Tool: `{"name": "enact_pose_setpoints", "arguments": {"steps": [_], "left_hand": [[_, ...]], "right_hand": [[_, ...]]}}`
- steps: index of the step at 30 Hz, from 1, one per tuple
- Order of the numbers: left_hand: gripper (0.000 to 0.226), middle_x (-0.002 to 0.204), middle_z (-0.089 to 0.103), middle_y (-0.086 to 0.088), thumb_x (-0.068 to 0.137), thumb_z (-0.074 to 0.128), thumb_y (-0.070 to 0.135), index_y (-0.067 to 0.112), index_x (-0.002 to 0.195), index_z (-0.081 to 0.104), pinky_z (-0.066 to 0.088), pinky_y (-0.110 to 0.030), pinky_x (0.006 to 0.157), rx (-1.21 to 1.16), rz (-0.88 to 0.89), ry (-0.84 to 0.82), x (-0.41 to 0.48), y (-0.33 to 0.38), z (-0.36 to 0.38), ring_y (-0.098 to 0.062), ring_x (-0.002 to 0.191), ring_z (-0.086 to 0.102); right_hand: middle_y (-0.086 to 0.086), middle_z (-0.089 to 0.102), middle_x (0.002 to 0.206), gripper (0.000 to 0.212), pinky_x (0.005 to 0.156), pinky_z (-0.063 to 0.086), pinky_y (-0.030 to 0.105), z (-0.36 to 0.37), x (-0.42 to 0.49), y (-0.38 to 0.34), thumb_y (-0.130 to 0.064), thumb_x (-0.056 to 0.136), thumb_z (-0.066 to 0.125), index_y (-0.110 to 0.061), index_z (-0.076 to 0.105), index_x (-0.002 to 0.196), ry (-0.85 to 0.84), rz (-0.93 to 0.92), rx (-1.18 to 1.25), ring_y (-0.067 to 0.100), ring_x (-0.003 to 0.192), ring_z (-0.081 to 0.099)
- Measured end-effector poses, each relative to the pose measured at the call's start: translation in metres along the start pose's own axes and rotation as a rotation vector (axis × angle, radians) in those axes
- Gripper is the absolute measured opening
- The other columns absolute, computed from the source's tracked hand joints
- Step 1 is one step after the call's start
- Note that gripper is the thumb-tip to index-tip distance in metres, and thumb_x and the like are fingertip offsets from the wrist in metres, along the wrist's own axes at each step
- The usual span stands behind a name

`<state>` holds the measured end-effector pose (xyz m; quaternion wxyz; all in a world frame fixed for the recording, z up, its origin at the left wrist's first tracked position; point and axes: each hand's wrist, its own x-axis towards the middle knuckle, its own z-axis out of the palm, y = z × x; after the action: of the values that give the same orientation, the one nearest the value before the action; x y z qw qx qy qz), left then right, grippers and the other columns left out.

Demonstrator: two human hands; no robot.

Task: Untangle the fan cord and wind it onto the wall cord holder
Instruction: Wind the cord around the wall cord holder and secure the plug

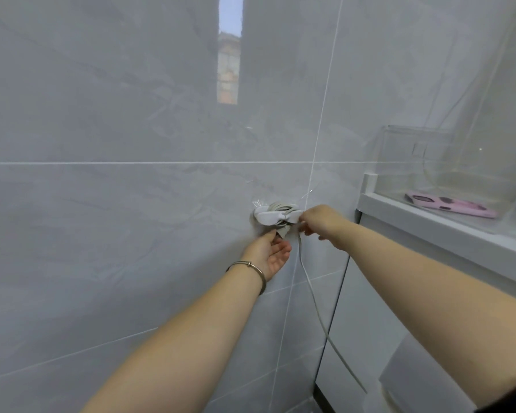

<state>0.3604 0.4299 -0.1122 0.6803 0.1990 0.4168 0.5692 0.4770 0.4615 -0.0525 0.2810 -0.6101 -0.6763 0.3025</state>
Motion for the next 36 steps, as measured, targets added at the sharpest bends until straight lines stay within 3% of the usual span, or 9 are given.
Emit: {"name": "enact_pose_setpoints", "arguments": {"steps": [3,8,11,16,21,26,30,33,36], "left_hand": [[0.03,0.081,0.057,-0.009,0.098,0.044,0.02,0.005,0.072,0.048,0.05,-0.016,0.044,-0.04,0.027,0.029,0.0,0.001,0.001,-0.019,0.072,0.058],[0.033,0.132,0.051,-0.023,0.096,0.041,0.0,-0.013,0.126,0.045,0.042,-0.035,0.1,-0.155,0.118,0.054,-0.003,0.004,0.007,-0.034,0.125,0.049],[0.035,0.126,0.055,-0.023,0.094,0.04,-0.006,-0.009,0.129,0.045,0.044,-0.038,0.095,-0.207,0.143,0.036,-0.004,0.008,0.009,-0.032,0.121,0.052],[0.031,0.077,0.055,-0.008,0.094,0.043,-0.003,-0.001,0.124,0.051,0.051,-0.025,0.067,-0.21,0.135,0.023,-0.005,0.008,0.009,-0.015,0.07,0.055],[0.033,0.085,0.057,-0.008,0.095,0.042,0.0,0.001,0.127,0.049,0.045,-0.019,0.061,-0.214,0.136,0.026,-0.007,0.008,0.017,-0.014,0.077,0.056],[0.038,0.126,0.056,-0.02,0.094,0.043,-0.001,-0.004,0.133,0.045,0.048,-0.03,0.088,-0.253,0.137,0.05,-0.009,0.008,0.02,-0.027,0.121,0.054],[0.03,0.091,0.062,-0.014,0.088,0.052,-0.003,-0.005,0.118,0.056,0.057,-0.024,0.068,-0.299,0.163,0.062,-0.003,0.003,0.014,-0.02,0.079,0.063],[0.019,0.099,0.064,-0.016,0.083,0.058,-0.003,-0.003,0.101,0.06,0.057,-0.021,0.057,-0.336,0.182,0.127,-0.001,0.0,0.011,-0.019,0.073,0.063],[0.007,0.08,0.06,-0.013,0.076,0.063,-0.008,-0.002,0.077,0.06,0.059,-0.024,0.057,-0.355,0.246,0.233,-0.003,0.001,0.009,-0.019,0.065,0.061]], "right_hand": [[0.009,0.063,0.108,0.035,0.081,0.043,0.026,0.002,-0.004,-0.005,-0.006,0.085,0.045,-0.006,0.061,0.116,0.225,-0.264,-0.183,0.024,0.1,0.058],[0.005,0.069,0.1,0.025,0.077,0.047,0.027,0.011,-0.01,-0.01,-0.01,0.081,0.057,-0.012,0.068,0.103,0.294,-0.436,-0.275,0.022,0.094,0.061],[0.006,0.068,0.106,0.028,0.079,0.044,0.025,0.014,-0.01,-0.011,-0.014,0.081,0.063,-0.012,0.068,0.109,0.308,-0.428,-0.253,0.022,0.098,0.061],[0.008,0.063,0.111,0.033,0.078,0.039,0.024,0.014,-0.007,-0.011,-0.014,0.084,0.061,-0.015,0.065,0.117,0.3,-0.457,-0.339,0.024,0.104,0.058],[0.008,0.06,0.108,0.034,0.078,0.04,0.027,0.013,-0.004,-0.011,-0.014,0.086,0.06,-0.019,0.065,0.12,0.294,-0.529,-0.45,0.024,0.104,0.055],[0.011,0.062,0.103,0.033,0.082,0.046,0.035,0.011,0.0,-0.013,-0.005,0.08,0.062,-0.015,0.07,0.11,0.251,-0.559,-0.388,0.026,0.099,0.056],[0.01,0.063,0.103,0.034,0.077,0.043,0.024,0.011,0.002,-0.014,0.003,0.075,0.064,-0.01,0.072,0.105,0.214,-0.481,-0.173,0.018,0.089,0.056],[0.008,0.062,0.099,0.034,0.074,0.04,0.019,0.012,0.004,-0.013,0.006,0.075,0.064,-0.007,0.072,0.105,0.216,-0.464,-0.115,0.013,0.085,0.053],[0.0,0.059,0.09,0.033,0.069,0.041,0.015,0.012,0.006,-0.011,0.007,0.075,0.064,-0.007,0.072,0.104,0.214,-0.449,-0.067,0.013,0.083,0.054]]}}
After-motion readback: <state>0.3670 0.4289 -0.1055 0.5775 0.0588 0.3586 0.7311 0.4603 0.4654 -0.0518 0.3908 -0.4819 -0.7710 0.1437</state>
